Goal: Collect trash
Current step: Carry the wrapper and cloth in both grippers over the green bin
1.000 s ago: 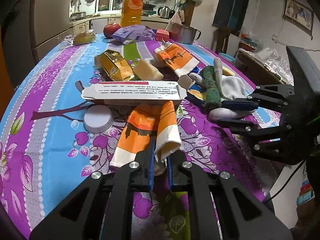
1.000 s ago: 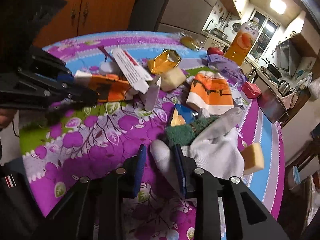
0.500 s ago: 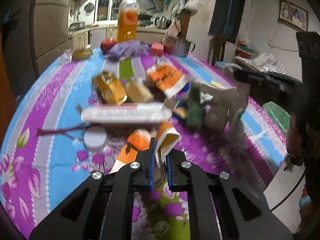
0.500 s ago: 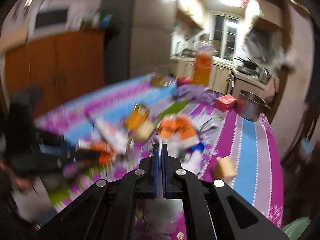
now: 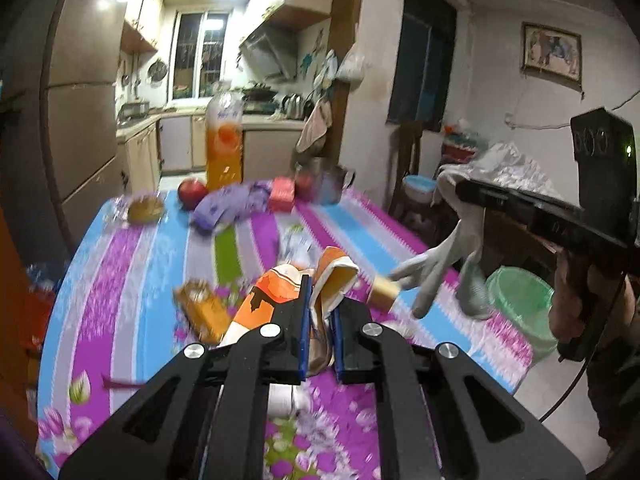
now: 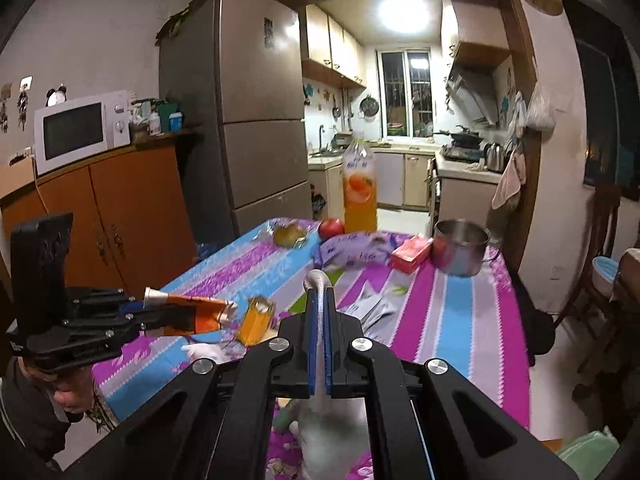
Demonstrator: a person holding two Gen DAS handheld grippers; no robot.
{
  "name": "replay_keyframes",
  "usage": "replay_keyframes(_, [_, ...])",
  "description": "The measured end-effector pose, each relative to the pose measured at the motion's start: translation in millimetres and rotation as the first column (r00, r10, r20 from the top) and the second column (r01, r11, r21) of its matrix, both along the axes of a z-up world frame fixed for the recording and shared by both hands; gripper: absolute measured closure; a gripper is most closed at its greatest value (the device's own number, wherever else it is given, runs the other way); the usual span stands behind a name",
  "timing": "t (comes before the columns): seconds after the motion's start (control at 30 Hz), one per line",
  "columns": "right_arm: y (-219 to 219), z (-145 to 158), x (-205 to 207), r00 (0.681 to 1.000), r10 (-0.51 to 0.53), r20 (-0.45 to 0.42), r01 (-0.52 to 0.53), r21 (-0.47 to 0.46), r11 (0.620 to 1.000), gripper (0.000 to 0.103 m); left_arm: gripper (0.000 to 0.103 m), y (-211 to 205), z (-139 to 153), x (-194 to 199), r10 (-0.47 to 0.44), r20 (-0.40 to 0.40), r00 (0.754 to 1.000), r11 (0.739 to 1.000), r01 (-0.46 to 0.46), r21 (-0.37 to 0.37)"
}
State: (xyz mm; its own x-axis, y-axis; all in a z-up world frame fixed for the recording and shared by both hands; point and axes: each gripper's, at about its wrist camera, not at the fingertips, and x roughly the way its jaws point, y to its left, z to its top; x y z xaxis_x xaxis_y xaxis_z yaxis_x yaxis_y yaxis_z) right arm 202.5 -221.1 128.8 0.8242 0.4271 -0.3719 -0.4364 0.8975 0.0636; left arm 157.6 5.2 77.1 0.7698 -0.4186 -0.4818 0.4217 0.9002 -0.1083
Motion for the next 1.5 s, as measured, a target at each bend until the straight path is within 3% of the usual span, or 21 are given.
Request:
replay_keyframes(0.3, [-62,68,-10,0.992,-0.126,0.031,0.126,0.001,0.992,0.099,0.095,-53,41,30,-0.09,0.012,0.996,0.996,0.09,0.003])
replay_keyframes(0.5, [-121,83,-32,0.97,-0.24,0.033,0.241,-0.019,0.97,0.099,0.095,-110,53,37,-0.18,0.009,0.984,0.984,0.18,-0.01])
replay_keyframes(0.77, [-223,86,-71,0.911,-0.413,0.006,0.413,-0.017,0.911,0.099,0.095,-214,52,36,-0.348,-0.016,0.937,0.938,0.348,-0.005])
replay_keyframes(0.97, [-298,72,-99,0.855,-0.517,-0.041,0.516,-0.04,0.856,0.099,0.095,-298,27,40,-0.454,-0.101,0.885,0.888,0.459,0.028])
replay_keyframes(1.17, [-360,34,-113,0.795,-0.591,-0.136,0.587,-0.071,0.807,0.099,0.095,-361,-11,37,-0.516,-0.188,0.836,0.843,0.534,0.062])
replay_keyframes(1.5, [-393,-46,-128,0.736,-0.621,-0.27,0.625,-0.085,0.776,0.099,0.095,-419,-57,29,-0.555,-0.302,0.775,0.794,0.602,0.084])
